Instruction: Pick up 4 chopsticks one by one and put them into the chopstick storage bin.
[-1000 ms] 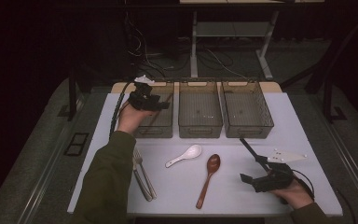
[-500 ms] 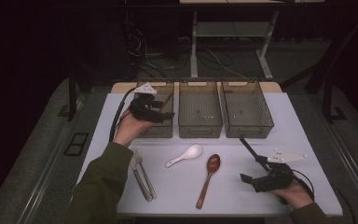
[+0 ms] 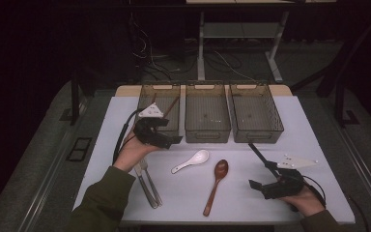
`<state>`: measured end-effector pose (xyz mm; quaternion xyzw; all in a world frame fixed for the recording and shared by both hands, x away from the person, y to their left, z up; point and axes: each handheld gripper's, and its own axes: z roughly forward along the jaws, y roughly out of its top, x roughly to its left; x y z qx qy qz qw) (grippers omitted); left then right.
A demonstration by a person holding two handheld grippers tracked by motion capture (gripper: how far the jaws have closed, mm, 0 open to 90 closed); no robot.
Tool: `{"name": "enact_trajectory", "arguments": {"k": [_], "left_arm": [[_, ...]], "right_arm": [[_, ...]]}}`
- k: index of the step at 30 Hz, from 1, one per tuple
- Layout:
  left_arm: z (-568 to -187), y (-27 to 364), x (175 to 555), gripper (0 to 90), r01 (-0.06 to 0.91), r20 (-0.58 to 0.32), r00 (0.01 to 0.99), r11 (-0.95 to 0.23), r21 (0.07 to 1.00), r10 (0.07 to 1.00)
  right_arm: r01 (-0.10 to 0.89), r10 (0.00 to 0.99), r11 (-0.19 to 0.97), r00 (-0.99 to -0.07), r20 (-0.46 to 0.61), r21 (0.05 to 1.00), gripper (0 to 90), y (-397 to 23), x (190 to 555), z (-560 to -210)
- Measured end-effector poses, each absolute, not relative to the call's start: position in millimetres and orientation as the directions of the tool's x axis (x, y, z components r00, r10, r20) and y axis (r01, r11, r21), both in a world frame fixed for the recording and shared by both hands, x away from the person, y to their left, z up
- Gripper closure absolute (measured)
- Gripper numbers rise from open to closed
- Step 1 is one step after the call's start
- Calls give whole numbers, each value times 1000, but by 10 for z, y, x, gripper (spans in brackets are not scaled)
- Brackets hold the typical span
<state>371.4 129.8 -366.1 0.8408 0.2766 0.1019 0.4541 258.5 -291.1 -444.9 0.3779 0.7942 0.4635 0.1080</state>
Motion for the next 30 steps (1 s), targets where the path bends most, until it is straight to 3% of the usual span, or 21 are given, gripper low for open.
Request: {"name": "enact_trajectory", "arguments": {"k": [11,30], "left_arm": [[-3815,1350,3435,0,354,-72,836,-435,828,544],[-4093,1530,2991,0,347,-63,840,-443,827,539]], "right_arm": [[499,701,286,-691,177,818,16,-2911,2583,-4448],[502,700,283,-690,181,817,16,-2909,2580,-4444]]}}
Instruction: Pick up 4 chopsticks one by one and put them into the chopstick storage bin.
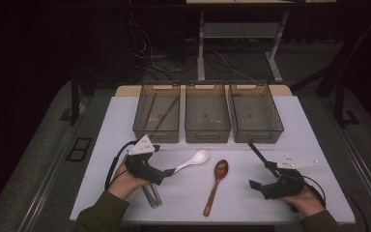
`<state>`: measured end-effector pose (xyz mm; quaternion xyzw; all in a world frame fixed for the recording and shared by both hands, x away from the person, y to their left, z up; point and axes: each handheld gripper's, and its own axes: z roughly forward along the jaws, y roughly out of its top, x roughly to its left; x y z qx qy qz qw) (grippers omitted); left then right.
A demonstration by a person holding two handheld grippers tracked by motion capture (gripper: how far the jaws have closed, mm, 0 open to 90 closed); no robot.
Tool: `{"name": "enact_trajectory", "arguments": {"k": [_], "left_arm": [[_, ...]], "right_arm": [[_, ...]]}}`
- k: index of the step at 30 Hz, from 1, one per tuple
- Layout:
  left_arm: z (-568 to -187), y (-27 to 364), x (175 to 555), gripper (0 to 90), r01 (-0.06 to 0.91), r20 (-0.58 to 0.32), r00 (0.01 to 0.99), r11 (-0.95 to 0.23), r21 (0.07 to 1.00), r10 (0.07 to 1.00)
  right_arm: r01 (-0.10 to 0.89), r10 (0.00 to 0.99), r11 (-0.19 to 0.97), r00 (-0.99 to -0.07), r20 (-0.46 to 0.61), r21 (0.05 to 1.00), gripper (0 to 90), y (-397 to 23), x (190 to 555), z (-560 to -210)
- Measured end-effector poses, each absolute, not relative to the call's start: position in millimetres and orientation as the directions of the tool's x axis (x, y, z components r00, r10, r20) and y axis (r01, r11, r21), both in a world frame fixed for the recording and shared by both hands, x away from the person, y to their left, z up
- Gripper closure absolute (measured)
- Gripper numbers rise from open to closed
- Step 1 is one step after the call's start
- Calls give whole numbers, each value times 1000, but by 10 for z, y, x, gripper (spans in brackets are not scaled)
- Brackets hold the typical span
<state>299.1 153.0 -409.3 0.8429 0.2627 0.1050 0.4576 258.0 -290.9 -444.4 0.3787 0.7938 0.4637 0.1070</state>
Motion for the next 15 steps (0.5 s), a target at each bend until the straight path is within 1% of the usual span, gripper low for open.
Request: {"name": "enact_trajectory", "arguments": {"k": [7,10,12,15], "left_arm": [[-4234,1628,2867,0,354,-62,835,-448,821,546],[-4295,1647,2813,0,369,-83,836,-443,817,543],[-4321,1643,2809,0,364,-69,838,-461,809,541],[-4337,1643,2829,0,375,-78,833,-455,808,548]], "right_arm": [[507,692,286,-696,191,813,16,-2911,2583,-4433],[516,691,289,-695,197,807,16,-2915,2586,-4421],[519,692,292,-695,197,803,16,-2920,2593,-4417],[526,697,304,-691,191,794,16,-2923,2598,-4403]]}}
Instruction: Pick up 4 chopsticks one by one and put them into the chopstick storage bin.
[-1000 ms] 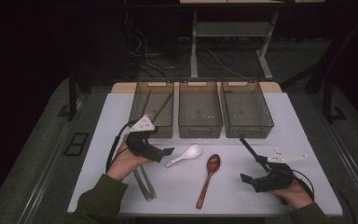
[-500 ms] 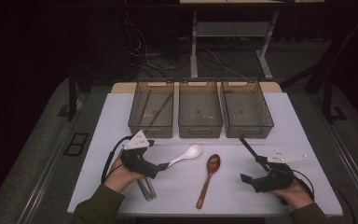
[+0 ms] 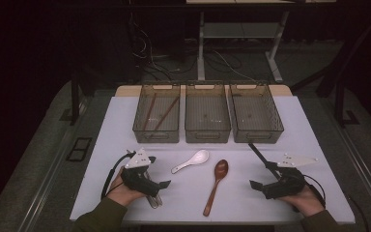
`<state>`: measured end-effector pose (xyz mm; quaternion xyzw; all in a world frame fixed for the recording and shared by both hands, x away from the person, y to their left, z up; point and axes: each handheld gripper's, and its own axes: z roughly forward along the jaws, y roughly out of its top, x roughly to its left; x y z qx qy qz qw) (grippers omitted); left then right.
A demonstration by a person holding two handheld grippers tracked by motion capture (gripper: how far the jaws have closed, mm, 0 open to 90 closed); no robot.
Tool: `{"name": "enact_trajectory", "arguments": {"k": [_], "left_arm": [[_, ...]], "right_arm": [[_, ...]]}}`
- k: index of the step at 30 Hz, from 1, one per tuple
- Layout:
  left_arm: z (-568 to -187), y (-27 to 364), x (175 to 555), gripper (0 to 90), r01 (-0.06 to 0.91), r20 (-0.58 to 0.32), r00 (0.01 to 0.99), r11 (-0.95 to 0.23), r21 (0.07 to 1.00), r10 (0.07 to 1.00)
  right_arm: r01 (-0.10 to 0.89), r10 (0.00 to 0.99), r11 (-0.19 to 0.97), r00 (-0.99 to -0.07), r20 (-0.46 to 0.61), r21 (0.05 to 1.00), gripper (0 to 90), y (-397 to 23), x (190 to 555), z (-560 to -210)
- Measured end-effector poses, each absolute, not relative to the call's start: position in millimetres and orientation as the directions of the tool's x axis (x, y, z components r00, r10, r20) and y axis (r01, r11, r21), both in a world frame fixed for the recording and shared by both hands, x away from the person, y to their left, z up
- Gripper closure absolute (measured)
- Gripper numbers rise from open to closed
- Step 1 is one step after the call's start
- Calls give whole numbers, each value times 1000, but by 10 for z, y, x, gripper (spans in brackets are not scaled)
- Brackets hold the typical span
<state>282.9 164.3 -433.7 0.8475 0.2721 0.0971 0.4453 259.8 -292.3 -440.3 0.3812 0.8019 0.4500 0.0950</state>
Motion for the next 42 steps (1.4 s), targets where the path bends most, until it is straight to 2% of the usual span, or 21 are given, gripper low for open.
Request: {"name": "enact_trajectory", "arguments": {"k": [9,23,24,29,32,36,42], "left_arm": [[-4355,1670,2840,0,389,-94,828,-446,806,553],[-4358,1681,2844,0,402,-118,831,-441,803,543],[-4357,1682,2844,0,402,-117,832,-443,802,542],[-4358,1682,2842,0,398,-116,835,-446,801,538],[-4360,1682,2844,0,399,-118,836,-445,802,536],[-4361,1683,2842,0,400,-119,835,-445,801,537],[-4365,1684,2845,0,401,-120,836,-447,800,535]], "right_arm": [[530,724,343,-676,141,776,16,-2932,2624,-4296],[564,763,344,-634,126,751,18,-3114,2701,-4302],[564,765,345,-632,123,750,46,-3135,2706,-4306],[585,780,338,-612,128,738,65,-3227,2720,-4312],[592,789,335,-602,125,733,143,-3279,2724,-4307],[607,804,325,-581,126,725,202,-3321,2731,-4305],[624,810,330,-573,128,708,405,-3382,2741,-4294]]}}
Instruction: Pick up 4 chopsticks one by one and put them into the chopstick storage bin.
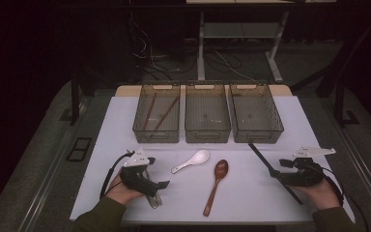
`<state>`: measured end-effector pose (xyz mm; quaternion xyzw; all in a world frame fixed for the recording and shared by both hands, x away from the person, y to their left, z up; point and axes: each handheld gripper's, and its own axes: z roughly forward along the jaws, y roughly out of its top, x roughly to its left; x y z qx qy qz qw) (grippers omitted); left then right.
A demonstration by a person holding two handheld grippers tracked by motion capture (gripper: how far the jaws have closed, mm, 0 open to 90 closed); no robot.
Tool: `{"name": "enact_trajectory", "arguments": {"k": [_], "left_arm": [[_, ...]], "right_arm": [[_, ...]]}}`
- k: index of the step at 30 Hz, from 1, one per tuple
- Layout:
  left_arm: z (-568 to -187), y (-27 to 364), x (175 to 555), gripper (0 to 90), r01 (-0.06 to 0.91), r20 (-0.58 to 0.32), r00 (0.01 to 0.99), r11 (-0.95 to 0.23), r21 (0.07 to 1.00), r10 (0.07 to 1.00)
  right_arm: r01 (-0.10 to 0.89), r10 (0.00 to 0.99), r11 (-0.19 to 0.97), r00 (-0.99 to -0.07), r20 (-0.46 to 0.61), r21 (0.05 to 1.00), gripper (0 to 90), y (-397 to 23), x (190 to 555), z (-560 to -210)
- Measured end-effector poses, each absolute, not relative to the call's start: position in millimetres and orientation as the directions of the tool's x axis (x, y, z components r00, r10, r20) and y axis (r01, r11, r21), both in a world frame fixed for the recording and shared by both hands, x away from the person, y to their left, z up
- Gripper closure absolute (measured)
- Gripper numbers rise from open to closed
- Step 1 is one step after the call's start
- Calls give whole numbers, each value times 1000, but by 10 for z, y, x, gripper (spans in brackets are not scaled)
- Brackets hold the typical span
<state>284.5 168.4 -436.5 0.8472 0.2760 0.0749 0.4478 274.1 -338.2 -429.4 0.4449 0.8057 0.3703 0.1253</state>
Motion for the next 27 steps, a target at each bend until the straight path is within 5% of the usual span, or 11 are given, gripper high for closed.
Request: {"name": "enact_trajectory", "arguments": {"k": [12,27], "left_arm": [[-4369,1677,2844,0,398,-120,841,-452,799,528],[-4374,1667,2842,0,397,-118,843,-459,795,525]], "right_arm": [[665,822,358,-558,116,656,697,-3461,2760,-4321],[694,822,387,-558,114,607,805,-3445,2772,-4386]]}}
